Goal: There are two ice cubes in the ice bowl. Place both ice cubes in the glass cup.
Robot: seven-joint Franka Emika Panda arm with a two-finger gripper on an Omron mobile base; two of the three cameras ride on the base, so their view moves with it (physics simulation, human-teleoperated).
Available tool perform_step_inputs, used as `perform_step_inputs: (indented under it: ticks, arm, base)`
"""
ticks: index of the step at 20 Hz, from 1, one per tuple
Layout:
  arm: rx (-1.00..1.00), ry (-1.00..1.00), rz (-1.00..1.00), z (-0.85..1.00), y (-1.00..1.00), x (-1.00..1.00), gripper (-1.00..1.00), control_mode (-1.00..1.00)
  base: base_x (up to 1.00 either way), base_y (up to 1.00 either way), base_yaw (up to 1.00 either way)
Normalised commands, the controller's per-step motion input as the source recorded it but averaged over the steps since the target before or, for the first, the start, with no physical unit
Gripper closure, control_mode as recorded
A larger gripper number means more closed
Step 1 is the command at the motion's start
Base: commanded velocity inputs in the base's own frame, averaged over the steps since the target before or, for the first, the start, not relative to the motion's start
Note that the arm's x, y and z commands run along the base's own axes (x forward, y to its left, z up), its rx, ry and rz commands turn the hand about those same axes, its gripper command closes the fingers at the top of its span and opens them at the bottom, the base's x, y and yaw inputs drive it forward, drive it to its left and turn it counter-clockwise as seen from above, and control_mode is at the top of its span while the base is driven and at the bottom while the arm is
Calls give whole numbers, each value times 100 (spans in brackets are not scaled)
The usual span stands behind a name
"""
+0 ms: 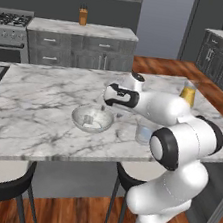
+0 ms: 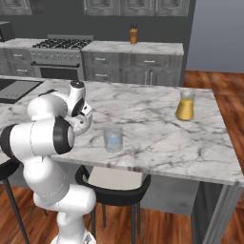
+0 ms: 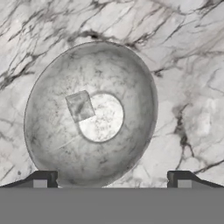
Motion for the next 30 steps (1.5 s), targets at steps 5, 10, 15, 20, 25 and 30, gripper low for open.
perform_step_inputs:
  ticks: [5, 10, 15, 20, 25, 30]
  arm:
    - [1, 0, 0, -33, 13, 9, -100, -100]
    - [3, 0, 0, -15, 39, 22, -100, -100]
    - [0, 0, 0, -13, 11, 20, -100, -100]
    - [0, 0, 0, -26, 0, 31, -100, -100]
    - [0, 0, 0, -19, 13, 35, -100, -100]
    - [0, 0, 0, -11, 22, 27, -100, -100]
  base:
    - [0, 0, 0]
    - [0, 0, 0]
    - [0, 0, 0]
    - [0, 0, 0]
    - [0, 0, 0]
    - [0, 0, 0]
